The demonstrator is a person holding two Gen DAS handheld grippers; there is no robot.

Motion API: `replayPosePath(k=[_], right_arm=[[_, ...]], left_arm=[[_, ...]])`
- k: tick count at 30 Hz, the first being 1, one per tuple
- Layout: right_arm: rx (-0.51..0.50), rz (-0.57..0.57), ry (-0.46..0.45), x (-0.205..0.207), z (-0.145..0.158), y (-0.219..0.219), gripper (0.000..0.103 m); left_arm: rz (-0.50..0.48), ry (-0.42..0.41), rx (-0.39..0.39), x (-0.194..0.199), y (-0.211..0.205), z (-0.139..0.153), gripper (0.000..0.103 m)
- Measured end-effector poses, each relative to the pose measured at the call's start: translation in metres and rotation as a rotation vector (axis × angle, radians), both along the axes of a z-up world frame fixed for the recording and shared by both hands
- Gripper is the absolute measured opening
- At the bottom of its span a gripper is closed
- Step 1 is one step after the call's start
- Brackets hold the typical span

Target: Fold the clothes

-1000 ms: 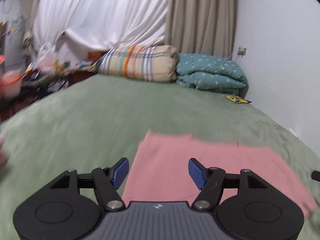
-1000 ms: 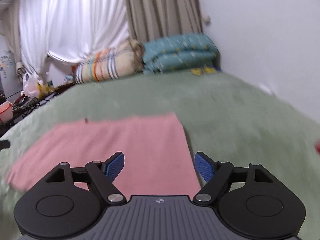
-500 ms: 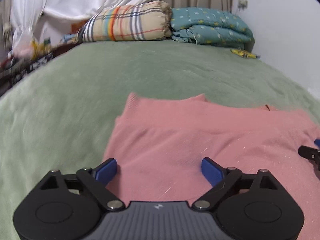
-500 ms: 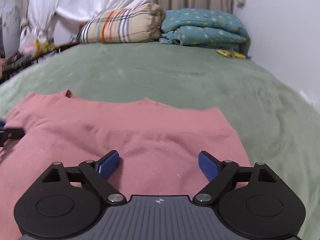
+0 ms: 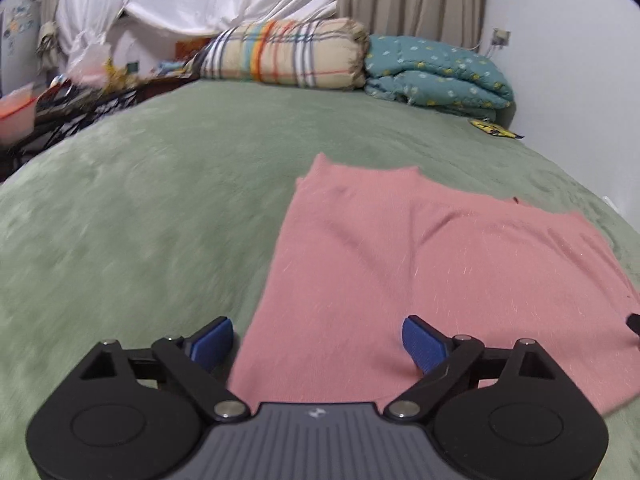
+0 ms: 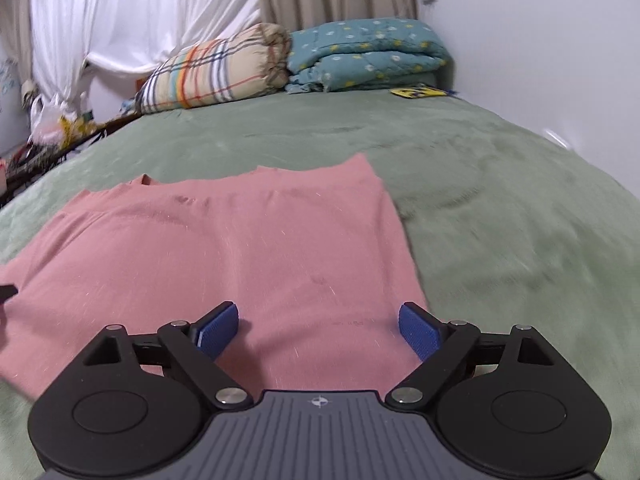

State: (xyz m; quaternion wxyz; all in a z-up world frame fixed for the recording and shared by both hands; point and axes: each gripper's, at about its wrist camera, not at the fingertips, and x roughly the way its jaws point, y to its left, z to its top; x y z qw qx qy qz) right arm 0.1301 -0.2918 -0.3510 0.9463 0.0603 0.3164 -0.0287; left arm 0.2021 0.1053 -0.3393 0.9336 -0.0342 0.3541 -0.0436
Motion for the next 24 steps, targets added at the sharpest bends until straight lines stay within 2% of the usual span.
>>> replayPosePath(k=[4,7,9,11,14,17,19,21,22,24], right_arm=[[-0.072,0.051,0.031,-0.030,-0.002,0.011,0.088],[0.013,0.029,0.069,-0.046,-0.003,0.007,0.090],[0.028,0.023,0.085,-0.058,-0.004,0.007,0.091],[0.028,0.026,0.083,-0.065,0.001,0.006,0.087],[0.082,0.011,0.002,-0.067,0.023,-0.002,0.083],[0.066,-0.001,-0.107,-0.046,0.051,-0.009,0.083],[0.027,0.014,-0.139,-0.018,0.062,-0.009,0.080],[-0.010,0.038,-0.155,0.012,0.071,-0.007,0.069],[-0.029,0.060,-0.154,0.034,0.072,-0.005,0.067],[-0.043,0.072,-0.132,0.069,0.069,-0.004,0.056]], left_arm=[[-0.019,0.008,0.037,-0.035,0.006,0.000,0.092],[-0.005,0.026,0.018,-0.052,0.012,0.002,0.092],[-0.004,0.044,0.019,-0.060,0.013,0.005,0.091],[0.003,0.032,-0.008,-0.063,0.017,0.014,0.090],[0.048,-0.043,-0.074,-0.060,0.025,0.038,0.090],[0.054,-0.108,-0.092,-0.028,0.020,0.065,0.091],[0.043,-0.128,-0.059,0.005,0.008,0.077,0.091],[0.022,-0.144,-0.018,0.041,-0.010,0.084,0.091],[0.019,-0.140,-0.001,0.061,-0.016,0.084,0.091],[0.019,-0.127,0.024,0.093,-0.025,0.082,0.089]])
